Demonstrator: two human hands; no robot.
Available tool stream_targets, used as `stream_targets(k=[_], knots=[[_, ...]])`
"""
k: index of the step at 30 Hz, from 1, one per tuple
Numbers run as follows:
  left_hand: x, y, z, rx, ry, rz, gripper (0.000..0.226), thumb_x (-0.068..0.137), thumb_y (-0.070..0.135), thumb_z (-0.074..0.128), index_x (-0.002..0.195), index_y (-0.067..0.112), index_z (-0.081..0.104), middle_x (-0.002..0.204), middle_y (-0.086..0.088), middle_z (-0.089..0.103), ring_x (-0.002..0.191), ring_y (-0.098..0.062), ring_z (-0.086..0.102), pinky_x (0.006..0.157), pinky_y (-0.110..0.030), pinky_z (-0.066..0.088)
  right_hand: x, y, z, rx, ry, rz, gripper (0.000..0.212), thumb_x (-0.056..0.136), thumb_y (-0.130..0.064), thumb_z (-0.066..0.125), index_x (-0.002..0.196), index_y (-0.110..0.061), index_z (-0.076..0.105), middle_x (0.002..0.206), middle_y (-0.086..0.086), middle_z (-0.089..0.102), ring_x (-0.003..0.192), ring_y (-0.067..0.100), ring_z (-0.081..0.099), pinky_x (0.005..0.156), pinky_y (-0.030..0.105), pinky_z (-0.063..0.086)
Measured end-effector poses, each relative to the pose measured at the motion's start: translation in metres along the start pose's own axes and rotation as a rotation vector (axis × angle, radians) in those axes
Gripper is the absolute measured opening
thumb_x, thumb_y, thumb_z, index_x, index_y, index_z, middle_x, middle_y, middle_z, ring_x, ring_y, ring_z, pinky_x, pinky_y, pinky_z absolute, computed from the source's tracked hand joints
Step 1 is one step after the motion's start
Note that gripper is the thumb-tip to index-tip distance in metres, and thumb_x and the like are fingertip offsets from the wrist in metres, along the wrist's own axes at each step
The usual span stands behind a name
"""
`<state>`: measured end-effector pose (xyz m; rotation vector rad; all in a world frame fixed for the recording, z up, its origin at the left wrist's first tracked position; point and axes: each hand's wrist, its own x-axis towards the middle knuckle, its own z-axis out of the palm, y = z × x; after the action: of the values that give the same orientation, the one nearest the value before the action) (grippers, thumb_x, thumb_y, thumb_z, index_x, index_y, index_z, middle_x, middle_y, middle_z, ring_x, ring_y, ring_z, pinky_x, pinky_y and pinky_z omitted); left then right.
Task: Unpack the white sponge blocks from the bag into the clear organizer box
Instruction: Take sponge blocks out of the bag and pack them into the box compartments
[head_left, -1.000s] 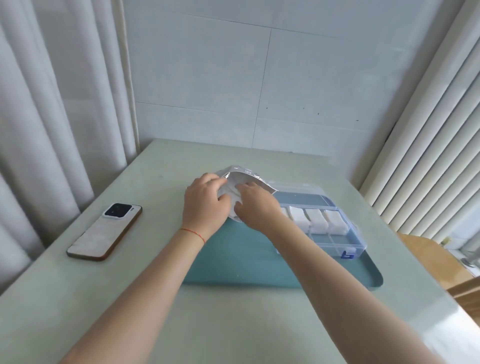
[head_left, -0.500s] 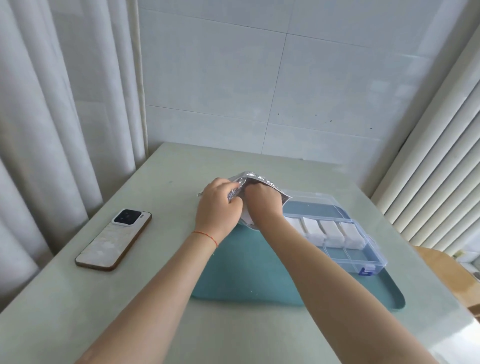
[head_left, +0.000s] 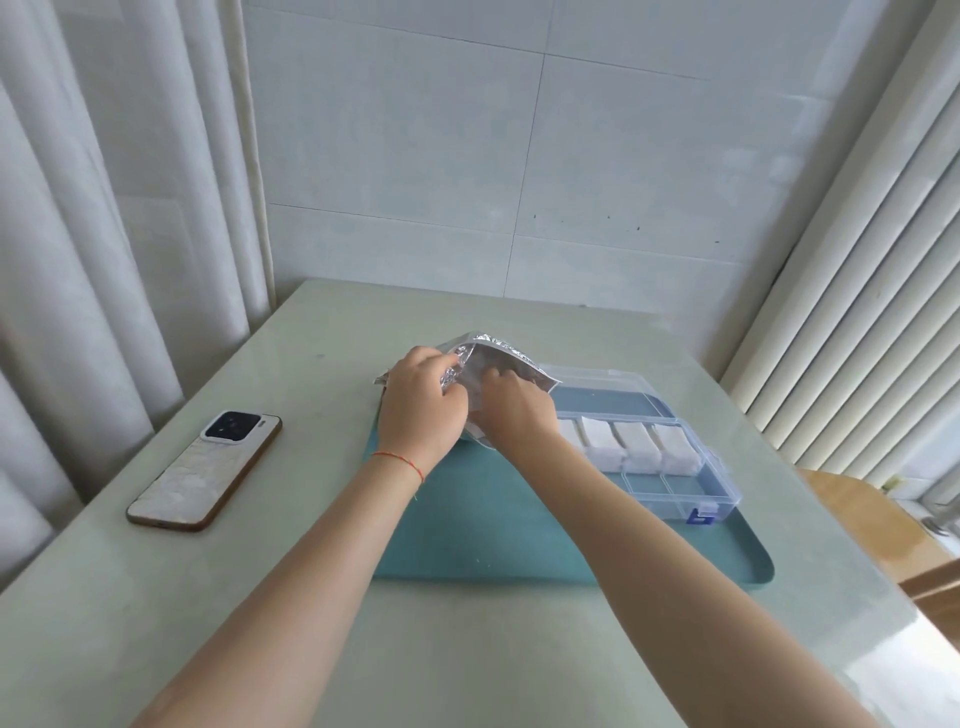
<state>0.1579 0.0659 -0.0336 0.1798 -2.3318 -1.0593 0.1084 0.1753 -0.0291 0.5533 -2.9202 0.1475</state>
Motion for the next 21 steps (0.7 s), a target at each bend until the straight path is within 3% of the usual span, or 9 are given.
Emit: stream_targets(k=[2,4,7,10,12,14,17,21], knots=[[-0.002,0.001,-0.001,0.001,-0.003,0.000,0.043,0.083,0.000,0.050,0.122,0.008,0.067,0.120,-0.004,0.058,0.113,-0.022,0.052,0.098,-0.029,0.040,0.002,0.000,-0.001,-0.031,-0.028,0.028,0.036,0.089,-0.003,0.060,0.123,-0.006,0.053,0.120,0.010,0.064,0.111,0.029,0.062,0.078,0.033,0.046],[-0.003,-0.001,-0.002,0.002,-0.005,-0.003,0.043,0.082,-0.001,0.050,0.122,0.008,0.067,0.119,-0.003,0.058,0.113,-0.022,0.052,0.098,-0.028,0.040,0.004,0.001,-0.002,-0.048,-0.032,0.031,0.033,0.086,0.001,0.058,0.118,-0.006,0.058,0.116,0.010,0.066,0.108,0.031,0.063,0.075,0.032,0.044],[-0.003,-0.003,-0.002,0.002,-0.003,-0.004,0.044,0.082,-0.002,0.050,0.122,0.007,0.067,0.118,-0.004,0.058,0.112,-0.023,0.052,0.098,-0.029,0.040,0.002,0.002,-0.005,-0.069,-0.012,0.004,0.027,0.085,-0.003,0.060,0.111,-0.006,0.060,0.110,0.010,0.066,0.102,0.032,0.063,0.071,0.032,0.041],[-0.001,-0.003,-0.001,-0.002,-0.007,-0.003,0.045,0.082,-0.002,0.050,0.123,0.006,0.066,0.120,-0.005,0.058,0.113,-0.023,0.052,0.099,-0.029,0.040,-0.001,0.006,-0.007,-0.021,0.104,-0.005,0.007,0.093,-0.013,0.053,0.099,-0.011,0.057,0.100,0.007,0.065,0.089,0.030,0.062,0.064,0.030,0.035],[0.000,-0.002,0.000,-0.009,-0.010,-0.013,0.046,0.082,-0.001,0.049,0.125,0.006,0.065,0.122,-0.005,0.058,0.114,-0.022,0.052,0.099,-0.029,0.040,-0.006,0.012,-0.008,0.069,0.194,0.010,0.012,0.098,-0.021,0.048,0.089,-0.013,0.050,0.096,0.006,0.063,0.078,0.029,0.053,0.061,0.031,0.032],[0.000,-0.001,0.001,-0.006,-0.014,-0.019,0.046,0.083,-0.001,0.049,0.125,0.007,0.065,0.122,-0.005,0.057,0.114,-0.024,0.051,0.100,-0.031,0.040,-0.012,0.019,-0.008,0.171,0.270,0.020,0.016,0.099,-0.026,0.048,0.090,-0.012,0.051,0.095,0.006,0.061,0.074,0.029,0.046,0.060,0.032,0.031],[-0.001,-0.001,0.004,0.000,-0.019,-0.011,0.045,0.083,-0.001,0.050,0.124,0.006,0.064,0.123,-0.007,0.057,0.115,-0.027,0.051,0.102,-0.035,0.039,-0.018,0.027,-0.007,0.282,0.405,-0.005,0.012,0.098,-0.022,0.050,0.098,-0.011,0.052,0.092,0.005,0.061,0.071,0.034,0.053,0.056,0.035,0.038],[-0.006,0.005,0.005,0.042,-0.014,-0.007,0.044,0.084,0.001,0.051,0.125,0.007,0.064,0.122,-0.009,0.054,0.118,-0.027,0.047,0.102,-0.032,0.037,-0.022,0.037,-0.009,0.316,0.433,-0.018,0.005,0.095,-0.015,0.049,0.099,-0.012,0.049,0.080,0.005,0.059,0.066,0.036,0.051,0.054,0.034,0.038]])
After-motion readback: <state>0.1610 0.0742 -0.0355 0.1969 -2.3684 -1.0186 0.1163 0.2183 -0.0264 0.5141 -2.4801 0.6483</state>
